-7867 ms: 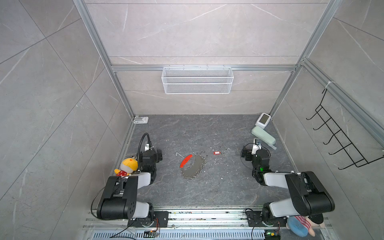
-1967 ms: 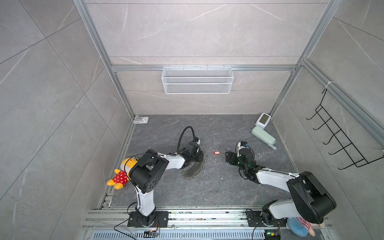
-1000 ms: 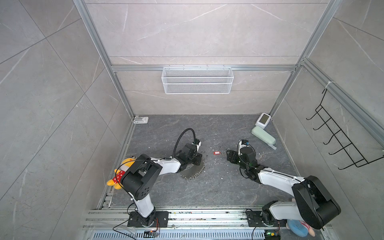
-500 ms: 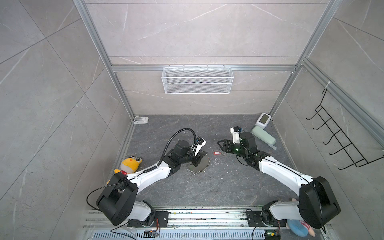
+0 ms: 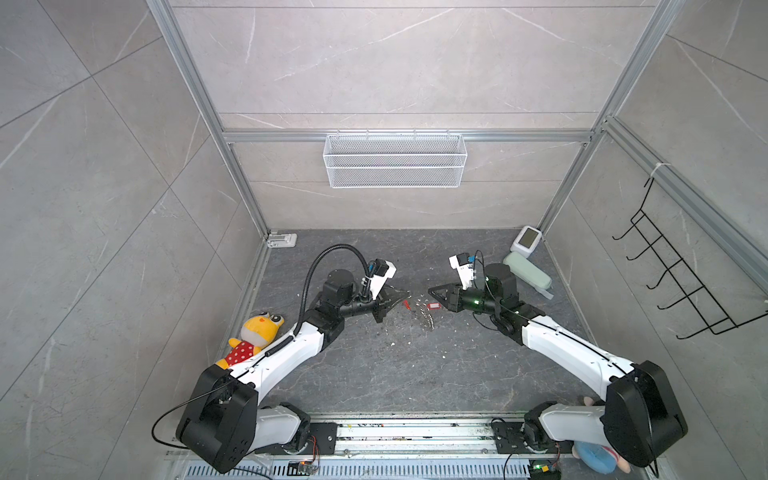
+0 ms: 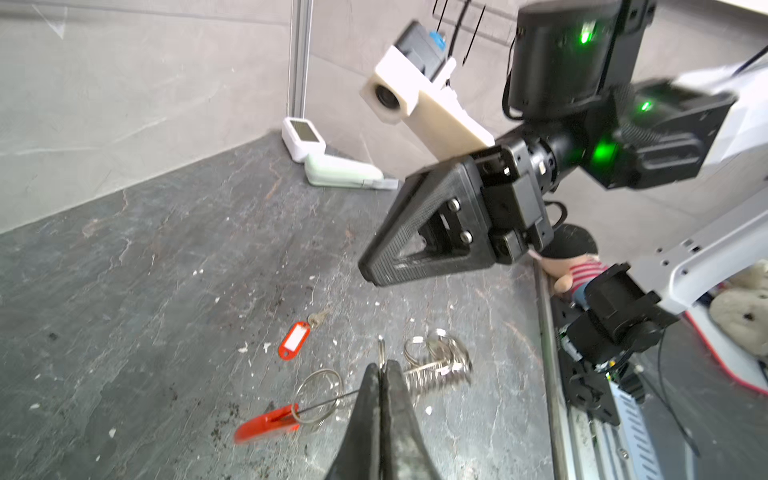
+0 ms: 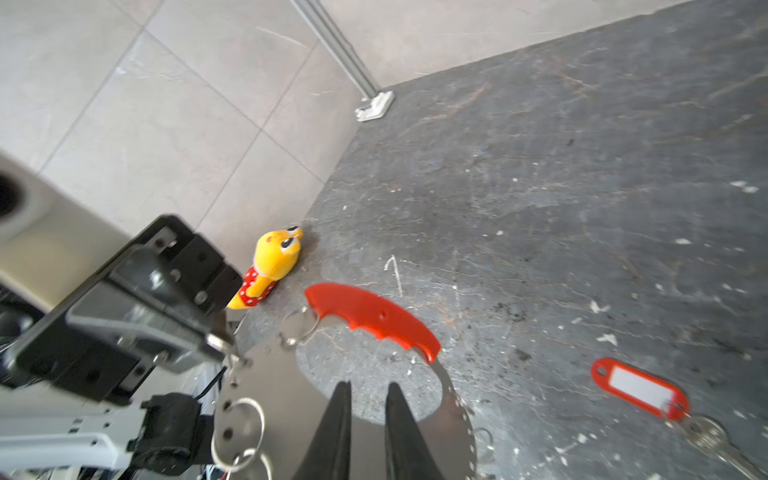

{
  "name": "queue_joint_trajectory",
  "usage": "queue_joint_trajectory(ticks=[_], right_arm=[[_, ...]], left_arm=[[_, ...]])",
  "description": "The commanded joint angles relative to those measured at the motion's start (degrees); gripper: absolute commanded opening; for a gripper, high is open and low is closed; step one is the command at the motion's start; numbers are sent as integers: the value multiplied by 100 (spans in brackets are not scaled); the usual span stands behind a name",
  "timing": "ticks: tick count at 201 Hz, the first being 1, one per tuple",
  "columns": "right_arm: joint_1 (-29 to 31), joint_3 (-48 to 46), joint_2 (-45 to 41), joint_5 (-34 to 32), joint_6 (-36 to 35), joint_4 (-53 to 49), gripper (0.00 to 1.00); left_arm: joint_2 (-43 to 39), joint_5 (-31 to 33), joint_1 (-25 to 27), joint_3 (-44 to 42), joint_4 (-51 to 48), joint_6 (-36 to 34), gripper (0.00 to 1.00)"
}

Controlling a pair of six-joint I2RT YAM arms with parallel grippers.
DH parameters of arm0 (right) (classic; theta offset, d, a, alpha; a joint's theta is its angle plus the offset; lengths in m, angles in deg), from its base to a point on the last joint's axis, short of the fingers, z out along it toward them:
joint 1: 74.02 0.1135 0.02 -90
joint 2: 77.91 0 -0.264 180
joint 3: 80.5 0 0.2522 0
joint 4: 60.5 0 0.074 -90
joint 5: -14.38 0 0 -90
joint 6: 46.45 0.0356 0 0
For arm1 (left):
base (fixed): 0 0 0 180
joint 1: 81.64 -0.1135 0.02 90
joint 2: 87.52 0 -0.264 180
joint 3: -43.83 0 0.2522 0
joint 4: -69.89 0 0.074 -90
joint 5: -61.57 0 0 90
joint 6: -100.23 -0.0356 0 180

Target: Put the keys on the keyring

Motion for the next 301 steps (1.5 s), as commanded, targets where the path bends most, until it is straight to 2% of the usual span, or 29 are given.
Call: queue_joint_trajectory(ticks=[1,28,62,95,126,160,209,235,259,273,284,301], right_arm=[[76,150,-66,441,11,143,18],[218,243,70,525,87,248,18],[448,372,265,455,193,447,18],[519,452,491,385,231,589,17],[540,553,598,366,289,661,16],[560,581,579,262,287,629,14],[543,414,98,-579,131,388,12],[541,376,-102,-939,43,322,13],[541,495,-126,-915,-54,149,15],[541,508,-148,-888,-20,156,15],[541,492,-173,-852,30,214,15],[542,443,-171,-701,141,362,15]], left_arm=[[-116,-382,-45,148,672,536,0],[10,-181,-54,263,999,1166,0],[197,757,-56,425,1157,2439,0],[452,947,-36,495,1597,3442,0],[439,1175,-20,347,1961,3713,0],[387,1135,-20,319,2037,3785,0],[245,1016,-18,306,1897,3709,0],[138,792,-14,178,2053,3252,0],[7,499,70,-166,2704,2412,0],[-153,521,235,-519,3166,1505,0],[-312,678,376,-714,3162,807,0],[-452,765,404,-754,2876,453,0]])
